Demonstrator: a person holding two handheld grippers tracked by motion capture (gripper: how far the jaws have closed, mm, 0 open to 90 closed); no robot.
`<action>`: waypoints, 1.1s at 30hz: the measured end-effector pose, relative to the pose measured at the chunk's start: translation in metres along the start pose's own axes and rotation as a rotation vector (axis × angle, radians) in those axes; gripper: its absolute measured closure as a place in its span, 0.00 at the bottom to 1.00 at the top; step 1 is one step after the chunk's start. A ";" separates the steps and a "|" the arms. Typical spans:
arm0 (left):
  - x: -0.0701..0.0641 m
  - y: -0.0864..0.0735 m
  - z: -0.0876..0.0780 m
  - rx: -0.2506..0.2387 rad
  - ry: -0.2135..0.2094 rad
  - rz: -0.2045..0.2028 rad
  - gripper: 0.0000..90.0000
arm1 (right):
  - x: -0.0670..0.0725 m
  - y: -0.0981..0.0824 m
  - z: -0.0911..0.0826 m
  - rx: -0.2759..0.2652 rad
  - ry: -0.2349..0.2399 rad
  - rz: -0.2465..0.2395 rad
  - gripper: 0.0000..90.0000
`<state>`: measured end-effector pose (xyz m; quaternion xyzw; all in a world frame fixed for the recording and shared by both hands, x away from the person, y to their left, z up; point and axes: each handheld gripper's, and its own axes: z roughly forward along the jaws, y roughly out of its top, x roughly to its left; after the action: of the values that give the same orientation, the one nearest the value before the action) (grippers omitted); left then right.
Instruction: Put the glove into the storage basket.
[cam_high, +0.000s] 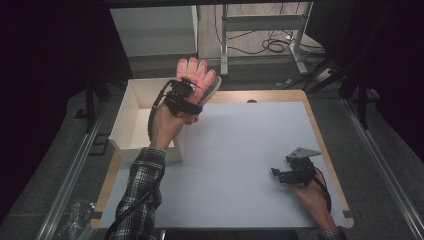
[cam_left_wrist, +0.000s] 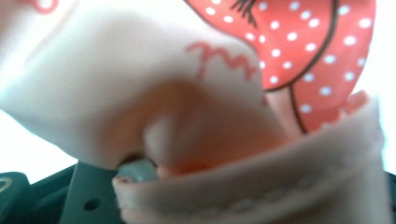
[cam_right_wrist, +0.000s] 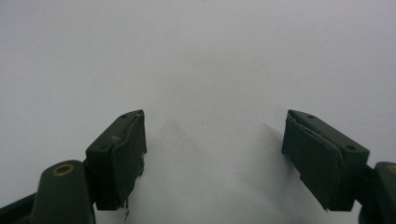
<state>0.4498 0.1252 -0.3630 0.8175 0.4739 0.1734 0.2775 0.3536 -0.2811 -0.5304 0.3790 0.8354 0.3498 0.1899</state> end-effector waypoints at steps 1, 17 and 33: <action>0.004 0.000 -0.002 0.001 0.010 -0.006 0.45 | 0.000 0.000 0.000 0.000 0.000 0.000 0.25; 0.062 -0.030 -0.018 0.007 0.137 -0.170 0.45 | 0.000 0.000 0.000 -0.001 -0.001 0.000 0.25; 0.084 -0.066 0.022 0.051 0.141 -0.266 0.44 | 0.000 0.000 0.000 0.000 -0.001 0.000 0.25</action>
<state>0.4580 0.2178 -0.4197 0.7400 0.6008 0.1799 0.2433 0.3536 -0.2812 -0.5304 0.3791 0.8354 0.3495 0.1903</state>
